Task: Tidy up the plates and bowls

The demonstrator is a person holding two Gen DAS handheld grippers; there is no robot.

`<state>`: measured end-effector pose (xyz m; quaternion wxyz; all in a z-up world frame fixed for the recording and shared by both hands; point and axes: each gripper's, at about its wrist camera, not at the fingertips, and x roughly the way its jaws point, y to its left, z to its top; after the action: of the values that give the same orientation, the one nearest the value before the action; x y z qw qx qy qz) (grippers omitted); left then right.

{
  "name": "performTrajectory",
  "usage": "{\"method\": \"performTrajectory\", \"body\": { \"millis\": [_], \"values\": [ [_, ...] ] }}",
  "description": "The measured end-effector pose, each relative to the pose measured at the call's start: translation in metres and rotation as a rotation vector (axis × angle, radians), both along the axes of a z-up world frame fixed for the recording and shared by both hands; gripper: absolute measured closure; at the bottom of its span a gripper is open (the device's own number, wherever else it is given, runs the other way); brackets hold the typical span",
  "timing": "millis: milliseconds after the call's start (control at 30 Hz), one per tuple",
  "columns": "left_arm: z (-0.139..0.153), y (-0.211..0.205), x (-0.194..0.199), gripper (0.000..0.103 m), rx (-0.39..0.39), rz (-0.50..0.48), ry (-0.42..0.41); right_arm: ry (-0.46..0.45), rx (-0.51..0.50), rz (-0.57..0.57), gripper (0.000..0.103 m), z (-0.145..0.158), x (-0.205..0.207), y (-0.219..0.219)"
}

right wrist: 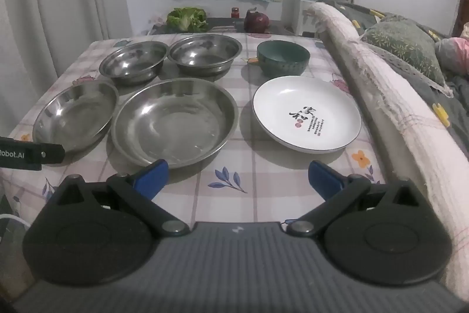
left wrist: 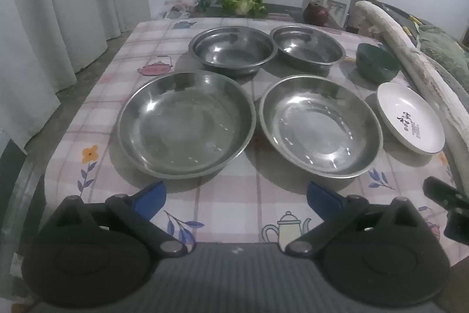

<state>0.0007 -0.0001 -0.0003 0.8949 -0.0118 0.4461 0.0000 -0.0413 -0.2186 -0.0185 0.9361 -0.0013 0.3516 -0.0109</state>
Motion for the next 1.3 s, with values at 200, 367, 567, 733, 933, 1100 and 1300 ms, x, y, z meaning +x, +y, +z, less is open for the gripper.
{"method": "performTrajectory", "body": {
  "millis": [200,367,567,733,933,1100,1300],
  "values": [
    [-0.002,-0.018,0.002,0.000,0.011,-0.023,0.000,-0.009,-0.023,-0.003,0.001,0.000,0.000,-0.001],
    [0.000,-0.027,0.005,0.000,0.021,-0.041,-0.005,0.013,-0.013,0.001,0.001,0.001,0.006,-0.005],
    [0.003,-0.020,0.011,0.000,0.003,-0.066,-0.011,0.021,-0.017,0.007,0.001,0.006,0.017,-0.006],
    [0.004,-0.019,0.013,0.000,0.001,-0.067,-0.012,0.018,-0.018,0.014,0.001,0.010,0.025,-0.006],
    [0.004,-0.016,0.017,0.000,0.000,-0.063,-0.014,0.015,-0.021,0.024,0.001,0.012,0.028,-0.003],
    [0.005,-0.013,0.018,0.000,0.000,-0.062,-0.015,0.013,-0.023,0.027,0.001,0.011,0.029,-0.001],
    [0.006,-0.012,0.017,0.000,-0.001,-0.063,-0.016,0.010,-0.023,0.025,0.001,0.013,0.029,0.000]
  ]
}}
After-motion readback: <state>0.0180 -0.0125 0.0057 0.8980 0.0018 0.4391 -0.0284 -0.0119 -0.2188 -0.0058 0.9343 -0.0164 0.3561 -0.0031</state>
